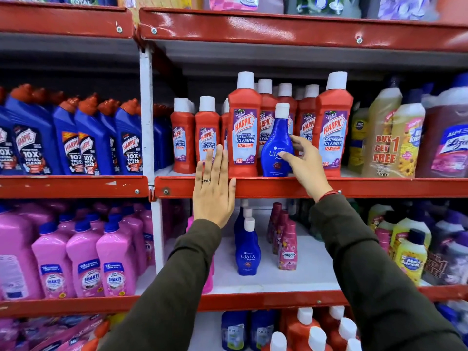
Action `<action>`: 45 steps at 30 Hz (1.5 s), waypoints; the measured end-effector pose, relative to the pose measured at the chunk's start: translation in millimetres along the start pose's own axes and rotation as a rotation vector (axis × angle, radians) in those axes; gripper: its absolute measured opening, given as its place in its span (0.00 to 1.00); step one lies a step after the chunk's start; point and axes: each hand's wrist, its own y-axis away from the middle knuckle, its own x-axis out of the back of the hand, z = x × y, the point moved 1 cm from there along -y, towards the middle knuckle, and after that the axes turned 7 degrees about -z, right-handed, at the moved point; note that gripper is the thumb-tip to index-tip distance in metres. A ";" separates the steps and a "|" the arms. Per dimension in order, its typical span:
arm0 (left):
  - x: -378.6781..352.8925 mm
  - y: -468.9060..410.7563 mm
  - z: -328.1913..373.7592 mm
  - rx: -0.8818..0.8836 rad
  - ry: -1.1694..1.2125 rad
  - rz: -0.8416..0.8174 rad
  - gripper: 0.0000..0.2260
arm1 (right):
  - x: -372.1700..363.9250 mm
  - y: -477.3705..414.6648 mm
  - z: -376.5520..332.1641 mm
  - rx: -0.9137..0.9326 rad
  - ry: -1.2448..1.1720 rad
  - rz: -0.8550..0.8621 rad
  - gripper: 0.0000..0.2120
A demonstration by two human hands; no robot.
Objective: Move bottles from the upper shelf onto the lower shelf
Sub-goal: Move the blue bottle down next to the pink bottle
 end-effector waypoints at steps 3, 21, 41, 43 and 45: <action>0.0 0.0 -0.2 0.005 0.004 -0.002 0.27 | 1.1 -0.1 -1.2 0.022 -0.041 0.040 0.22; -0.3 1.6 -0.5 -0.014 0.016 -0.015 0.27 | 2.5 43.4 -28.3 0.119 -0.211 -0.051 0.21; -43.8 160.9 -34.6 0.058 0.026 -0.158 0.32 | -72.1 184.6 109.6 -0.029 -0.247 -0.190 0.22; -52.7 181.7 -36.0 0.069 0.008 -0.211 0.31 | -77.5 187.5 123.8 -0.051 -0.239 -0.207 0.22; -62.5 199.7 -37.1 0.090 -0.008 -0.249 0.31 | -82.3 189.0 138.7 -0.089 -0.236 -0.222 0.22</action>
